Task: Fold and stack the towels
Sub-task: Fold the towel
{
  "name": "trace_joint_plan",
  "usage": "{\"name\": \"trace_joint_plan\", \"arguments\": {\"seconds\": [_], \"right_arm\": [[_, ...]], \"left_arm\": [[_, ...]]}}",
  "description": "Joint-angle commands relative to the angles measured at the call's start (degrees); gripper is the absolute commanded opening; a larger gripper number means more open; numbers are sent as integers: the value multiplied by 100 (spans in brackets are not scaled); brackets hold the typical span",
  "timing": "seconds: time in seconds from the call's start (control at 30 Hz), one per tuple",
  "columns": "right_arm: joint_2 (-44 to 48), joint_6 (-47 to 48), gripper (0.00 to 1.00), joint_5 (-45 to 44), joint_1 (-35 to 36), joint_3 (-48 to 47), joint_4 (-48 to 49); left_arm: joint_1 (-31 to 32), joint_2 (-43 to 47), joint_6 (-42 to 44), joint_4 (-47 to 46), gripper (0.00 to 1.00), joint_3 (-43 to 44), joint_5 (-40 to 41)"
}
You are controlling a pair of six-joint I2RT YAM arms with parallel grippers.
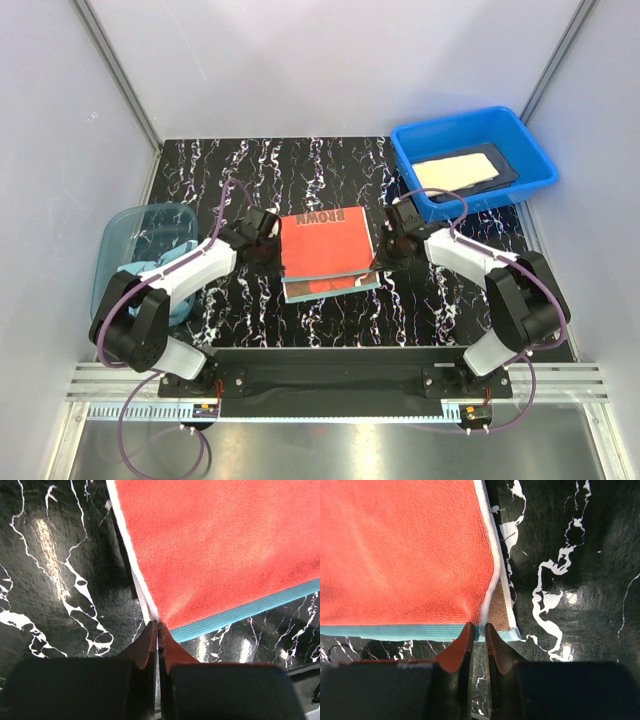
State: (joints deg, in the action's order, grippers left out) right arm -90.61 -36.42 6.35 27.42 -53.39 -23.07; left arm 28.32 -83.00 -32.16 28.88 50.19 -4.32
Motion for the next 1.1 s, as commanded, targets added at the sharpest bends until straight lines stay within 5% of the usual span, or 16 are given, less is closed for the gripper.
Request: {"name": "trace_joint_plan", "arguments": {"seconds": [0.0,0.33,0.77,1.07], "right_arm": [[175,170,0,-266,35,-365,-232],[720,478,0,-187,35,-463,-849],[562,338,0,165,44,1119,505],[956,188,32,192,44,1077,261]], "left_arm": [[7,-14,149,249,0,333,63],[42,776,-115,189,0,89,-500],[139,223,-238,-1104,0,-1231,-755],[192,381,-124,-692,2,-1109,-386]]}}
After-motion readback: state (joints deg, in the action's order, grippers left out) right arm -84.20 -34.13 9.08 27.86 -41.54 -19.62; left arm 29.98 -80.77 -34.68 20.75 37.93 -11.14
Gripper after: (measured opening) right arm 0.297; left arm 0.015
